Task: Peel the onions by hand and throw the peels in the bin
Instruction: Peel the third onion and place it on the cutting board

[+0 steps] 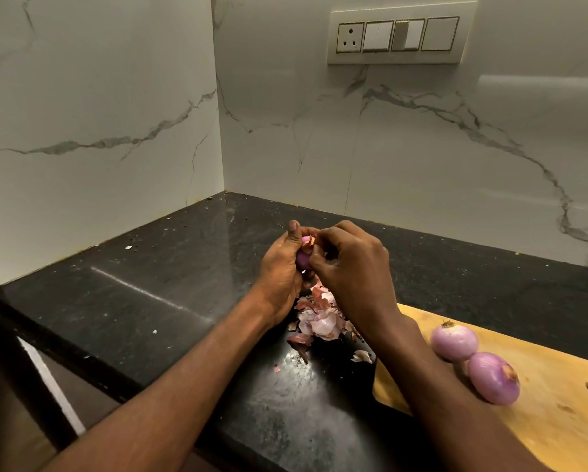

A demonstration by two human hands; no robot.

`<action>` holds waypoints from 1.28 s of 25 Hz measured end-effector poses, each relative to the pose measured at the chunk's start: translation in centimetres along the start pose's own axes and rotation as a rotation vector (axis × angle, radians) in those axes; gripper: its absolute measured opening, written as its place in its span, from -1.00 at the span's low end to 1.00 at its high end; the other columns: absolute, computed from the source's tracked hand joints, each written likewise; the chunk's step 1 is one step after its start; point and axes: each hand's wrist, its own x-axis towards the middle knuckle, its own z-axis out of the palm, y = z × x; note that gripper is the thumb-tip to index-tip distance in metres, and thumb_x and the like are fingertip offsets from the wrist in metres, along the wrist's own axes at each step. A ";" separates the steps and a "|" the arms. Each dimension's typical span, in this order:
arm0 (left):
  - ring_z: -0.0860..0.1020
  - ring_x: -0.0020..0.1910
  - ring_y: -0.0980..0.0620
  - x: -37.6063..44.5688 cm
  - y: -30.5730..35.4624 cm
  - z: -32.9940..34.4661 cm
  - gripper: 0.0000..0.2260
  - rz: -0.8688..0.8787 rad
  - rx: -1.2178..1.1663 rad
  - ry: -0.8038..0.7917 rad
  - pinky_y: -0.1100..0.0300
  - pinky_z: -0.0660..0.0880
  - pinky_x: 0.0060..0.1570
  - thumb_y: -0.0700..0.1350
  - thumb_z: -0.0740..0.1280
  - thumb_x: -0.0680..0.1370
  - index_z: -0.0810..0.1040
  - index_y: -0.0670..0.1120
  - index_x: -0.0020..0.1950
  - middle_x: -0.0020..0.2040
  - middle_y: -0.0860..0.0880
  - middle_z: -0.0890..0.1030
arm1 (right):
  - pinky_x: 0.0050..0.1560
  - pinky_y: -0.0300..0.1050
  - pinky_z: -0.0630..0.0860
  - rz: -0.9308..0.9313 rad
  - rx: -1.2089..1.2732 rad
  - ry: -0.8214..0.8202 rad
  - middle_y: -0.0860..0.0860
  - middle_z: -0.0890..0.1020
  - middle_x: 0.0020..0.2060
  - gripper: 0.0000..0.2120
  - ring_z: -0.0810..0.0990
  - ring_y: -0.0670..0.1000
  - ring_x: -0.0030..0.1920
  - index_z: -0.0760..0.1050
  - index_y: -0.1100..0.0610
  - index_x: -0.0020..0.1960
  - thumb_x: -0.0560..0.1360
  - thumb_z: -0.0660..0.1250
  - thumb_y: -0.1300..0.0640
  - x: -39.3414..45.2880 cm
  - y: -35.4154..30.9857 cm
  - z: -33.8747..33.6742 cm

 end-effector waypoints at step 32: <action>0.68 -0.10 0.01 -0.3 1.1 0.3 -0.81 -0.038 -0.283 0.030 0.01 0.67 -0.17 -0.13 0.18 0.73 0.55 -0.18 0.15 0.00 -0.16 0.63 | -0.12 -0.02 0.63 0.110 0.158 0.123 -0.03 0.65 -0.15 -0.95 0.61 -0.07 -0.17 0.64 0.13 0.02 0.56 0.45 0.19 -0.1 0.4 0.8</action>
